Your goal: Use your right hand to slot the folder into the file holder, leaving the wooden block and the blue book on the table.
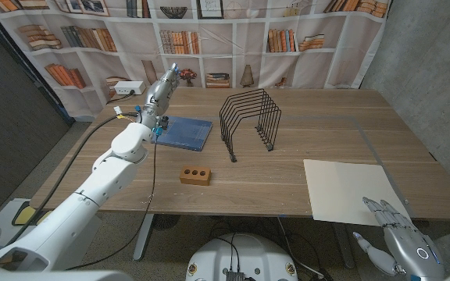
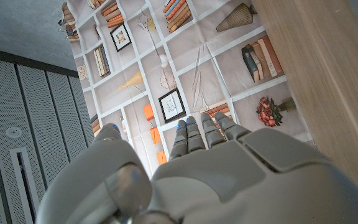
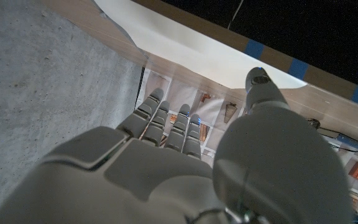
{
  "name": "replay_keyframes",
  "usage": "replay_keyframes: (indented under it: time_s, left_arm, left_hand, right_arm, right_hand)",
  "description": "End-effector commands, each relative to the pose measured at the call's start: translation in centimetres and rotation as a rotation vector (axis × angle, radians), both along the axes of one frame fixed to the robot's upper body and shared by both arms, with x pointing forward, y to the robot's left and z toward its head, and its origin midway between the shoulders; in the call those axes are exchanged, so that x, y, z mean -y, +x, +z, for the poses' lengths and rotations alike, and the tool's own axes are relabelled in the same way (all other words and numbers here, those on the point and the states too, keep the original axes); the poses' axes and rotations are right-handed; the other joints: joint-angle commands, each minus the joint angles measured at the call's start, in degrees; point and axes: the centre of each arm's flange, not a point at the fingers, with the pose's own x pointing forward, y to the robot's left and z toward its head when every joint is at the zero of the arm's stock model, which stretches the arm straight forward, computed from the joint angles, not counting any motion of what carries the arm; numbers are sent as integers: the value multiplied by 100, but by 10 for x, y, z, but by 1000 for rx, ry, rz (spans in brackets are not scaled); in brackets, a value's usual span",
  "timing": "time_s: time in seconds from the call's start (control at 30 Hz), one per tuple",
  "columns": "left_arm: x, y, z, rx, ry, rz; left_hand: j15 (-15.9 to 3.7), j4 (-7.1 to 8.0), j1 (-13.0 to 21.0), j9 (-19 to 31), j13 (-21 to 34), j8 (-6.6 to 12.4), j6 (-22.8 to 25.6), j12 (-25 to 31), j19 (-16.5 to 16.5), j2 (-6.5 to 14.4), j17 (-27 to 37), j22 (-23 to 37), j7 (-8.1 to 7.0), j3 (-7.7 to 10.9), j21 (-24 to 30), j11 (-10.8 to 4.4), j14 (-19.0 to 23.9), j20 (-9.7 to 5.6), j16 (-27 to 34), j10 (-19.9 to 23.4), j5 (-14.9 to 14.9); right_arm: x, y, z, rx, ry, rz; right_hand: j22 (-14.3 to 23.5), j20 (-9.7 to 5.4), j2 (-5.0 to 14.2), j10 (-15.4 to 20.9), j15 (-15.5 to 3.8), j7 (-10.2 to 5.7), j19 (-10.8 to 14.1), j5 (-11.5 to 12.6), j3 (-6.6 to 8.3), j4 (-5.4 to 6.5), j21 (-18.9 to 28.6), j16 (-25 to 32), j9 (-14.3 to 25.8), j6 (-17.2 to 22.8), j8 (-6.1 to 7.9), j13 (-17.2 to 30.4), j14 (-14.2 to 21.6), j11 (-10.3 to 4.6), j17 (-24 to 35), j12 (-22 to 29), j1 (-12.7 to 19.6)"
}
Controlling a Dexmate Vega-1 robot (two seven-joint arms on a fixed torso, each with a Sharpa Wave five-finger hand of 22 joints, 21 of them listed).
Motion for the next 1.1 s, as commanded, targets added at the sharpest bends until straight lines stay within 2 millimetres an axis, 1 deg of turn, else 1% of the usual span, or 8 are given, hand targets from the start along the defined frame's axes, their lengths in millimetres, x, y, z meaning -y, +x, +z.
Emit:
replay_keyframes:
  time_s: [0.03, 0.3, 0.43, 0.57, 0.77, 0.9, 1.03, 1.1]
  left_arm:
    - [0, 3, -2, 7, -16, -19]
    - [-2, 3, 2, 19, -12, -20]
    - [-3, 2, 3, 21, -12, -19]
    - [-4, 1, 4, 22, -10, -17]
    - [-7, -2, 6, 20, -7, -9]
    - [-8, -6, 9, 27, -6, -2]
    - [-10, -9, 11, 33, -3, 3]
    - [-11, -10, 11, 32, -4, 6]
  left_hand:
    - [15, -13, 10, 22, 26, 8, 30, 0, 36, 16, 17, 13, -4, 21, 24, -7, 29, -3, 27, 38, -1]
    - [22, -18, 26, 22, 27, 3, 30, -5, 41, 32, 18, 13, 7, 28, 18, 6, 42, 4, 23, 42, -4]
    - [25, -20, 33, 23, 27, 2, 31, -7, 41, 39, 18, 13, 11, 30, 14, 8, 47, 6, 22, 44, -6]
    - [25, -22, 41, 23, 27, 1, 36, -11, 48, 46, 18, 13, 5, 32, 12, -31, 53, 5, 19, 43, -8]
    - [23, -24, 48, 23, 27, 0, 41, -16, 49, 52, 19, 13, 13, 34, 9, 5, 51, 7, 14, 38, -10]
    - [20, -25, 51, 23, 27, 0, 43, -15, 49, 55, 19, 13, 15, 34, 6, 1, 51, 8, 11, 46, -11]
    - [25, -27, 57, 23, 28, -3, 41, -16, 51, 61, 19, 13, 18, 35, 3, 3, 53, 11, 9, 51, -13]
    - [30, -27, 58, 23, 28, -4, 41, -17, 53, 62, 19, 13, 19, 36, 3, 4, 58, 9, 10, 49, -14]
  right_arm:
    - [8, 10, -12, -21, -63, -68]
    - [8, 20, -17, 12, -106, -117]
    - [9, 25, -19, 17, -107, -122]
    - [10, 31, -23, 17, -98, -128]
    - [16, 40, -32, 15, -80, -128]
    - [19, 47, -37, 22, -73, -127]
    - [18, 55, -40, 29, -64, -115]
    - [18, 58, -40, 32, -61, -112]
  right_hand:
    - [31, -777, -24, 57, -570, -16, -43, -30, 4, 22, 12, 33, 11, 47, 58, 26, -16, 15, 31, 26, -39]
    - [34, -849, 109, 102, -678, -99, -54, -23, 111, -95, 30, 29, 15, 45, 54, 29, -10, -94, 14, 42, 370]
    - [35, -879, 166, 139, -702, -140, -57, -29, 145, -119, 37, 30, 16, 48, 53, 30, -6, -153, 10, 56, 547]
    - [38, -916, 247, 158, -755, -167, -40, -46, 176, -120, 51, 43, 17, 70, 56, 31, 24, -198, 12, 62, 703]
    - [42, -964, 343, 224, -809, -223, 26, -110, 166, -85, 83, 66, 18, 196, 92, 30, 85, -291, 16, 84, 854]
    - [44, -978, 386, 245, -846, -255, 47, -139, 157, -68, 93, 72, 19, 239, 101, 30, 103, -300, 19, 90, 902]
    - [48, -992, 486, 281, -916, -292, 72, -177, 177, -69, 104, 80, 19, 258, 96, 29, 138, -351, 23, 100, 1029]
    - [50, -996, 545, 303, -932, -304, 78, -202, 185, -62, 106, 80, 20, 269, 93, 29, 143, -334, 26, 108, 1087]
